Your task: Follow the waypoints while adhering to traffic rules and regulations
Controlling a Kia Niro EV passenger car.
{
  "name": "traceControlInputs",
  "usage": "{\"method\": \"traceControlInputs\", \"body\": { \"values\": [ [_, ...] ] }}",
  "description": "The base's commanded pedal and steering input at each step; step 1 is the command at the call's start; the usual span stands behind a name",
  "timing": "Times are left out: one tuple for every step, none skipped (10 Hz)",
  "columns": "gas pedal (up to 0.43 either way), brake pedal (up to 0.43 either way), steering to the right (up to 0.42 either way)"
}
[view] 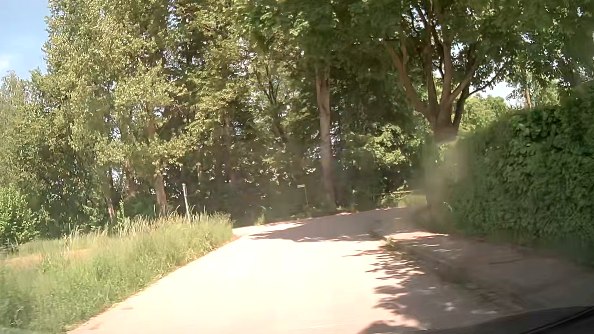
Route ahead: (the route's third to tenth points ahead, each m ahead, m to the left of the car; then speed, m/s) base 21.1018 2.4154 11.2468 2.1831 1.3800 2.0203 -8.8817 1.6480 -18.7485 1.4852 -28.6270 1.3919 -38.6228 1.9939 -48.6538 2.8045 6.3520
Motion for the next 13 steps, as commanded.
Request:
{"method": "traceControlInputs", "body": {
  "values": [
    [0.0, 0.0, 0.011],
    [0.0, 0.0, 0.011],
    [0.0, 0.0, 0.011],
    [0.0, 0.0, 0.011],
    [0.0, 0.0, 0.011],
    [0.0, 0.0, 0.013],
    [0.0, 0.0, 0.015],
    [0.0, 0.0, 0.02],
    [0.0, 0.0, 0.023],
    [0.0, 0.0, 0.024],
    [0.0, 0.0, 0.024],
    [0.0, 0.0, 0.024],
    [0.0, 0.012, 0.024]
  ]
}}
